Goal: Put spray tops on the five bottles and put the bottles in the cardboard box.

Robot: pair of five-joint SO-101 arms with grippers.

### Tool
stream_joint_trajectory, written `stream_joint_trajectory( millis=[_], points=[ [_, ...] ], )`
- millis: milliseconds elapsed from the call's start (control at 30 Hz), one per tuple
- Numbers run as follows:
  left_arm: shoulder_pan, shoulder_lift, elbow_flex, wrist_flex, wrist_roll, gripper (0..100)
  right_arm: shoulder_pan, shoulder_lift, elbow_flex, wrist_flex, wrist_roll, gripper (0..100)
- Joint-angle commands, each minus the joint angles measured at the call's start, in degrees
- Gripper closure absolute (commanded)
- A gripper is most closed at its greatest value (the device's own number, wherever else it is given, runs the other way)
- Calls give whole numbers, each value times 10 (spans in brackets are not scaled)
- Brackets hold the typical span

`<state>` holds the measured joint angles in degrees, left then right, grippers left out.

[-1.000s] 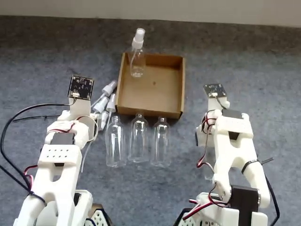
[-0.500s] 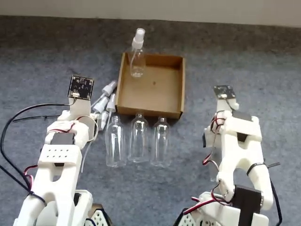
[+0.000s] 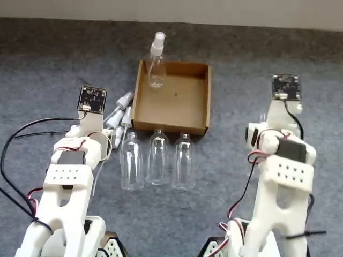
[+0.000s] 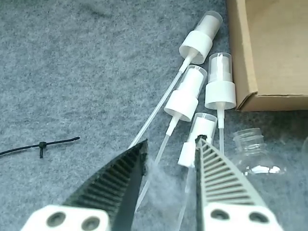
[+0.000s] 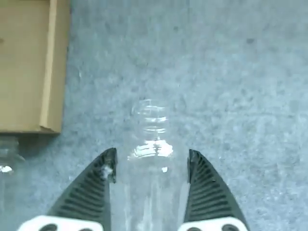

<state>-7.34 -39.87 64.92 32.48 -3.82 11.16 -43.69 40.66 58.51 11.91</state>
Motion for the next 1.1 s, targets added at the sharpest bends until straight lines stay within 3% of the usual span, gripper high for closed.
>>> stream_joint_trajectory(
  millis=[0, 200, 300, 467, 700, 867, 1067],
  points=[
    [10, -9, -2, -9, 2, 846, -28, -92, -35, -8, -24, 995],
    [9, -18, -8, 1, 2, 846, -102, -144, -29, -2, -22, 995],
    [10, -65, -29, 63, 2, 846, -121, -162, 0, -17, -21, 995],
    [10, -233, -65, 227, 1, 843, -160, -192, 34, -158, -26, 995],
    [-1, -418, -25, 251, -39, 820, -322, -197, 51, -253, -27, 995],
    [-71, -342, -73, 231, -39, 804, -342, -218, 110, -266, -36, 995],
    [-80, -38, -278, 246, -39, 808, -291, -367, 262, -300, -59, 995]
  ],
)
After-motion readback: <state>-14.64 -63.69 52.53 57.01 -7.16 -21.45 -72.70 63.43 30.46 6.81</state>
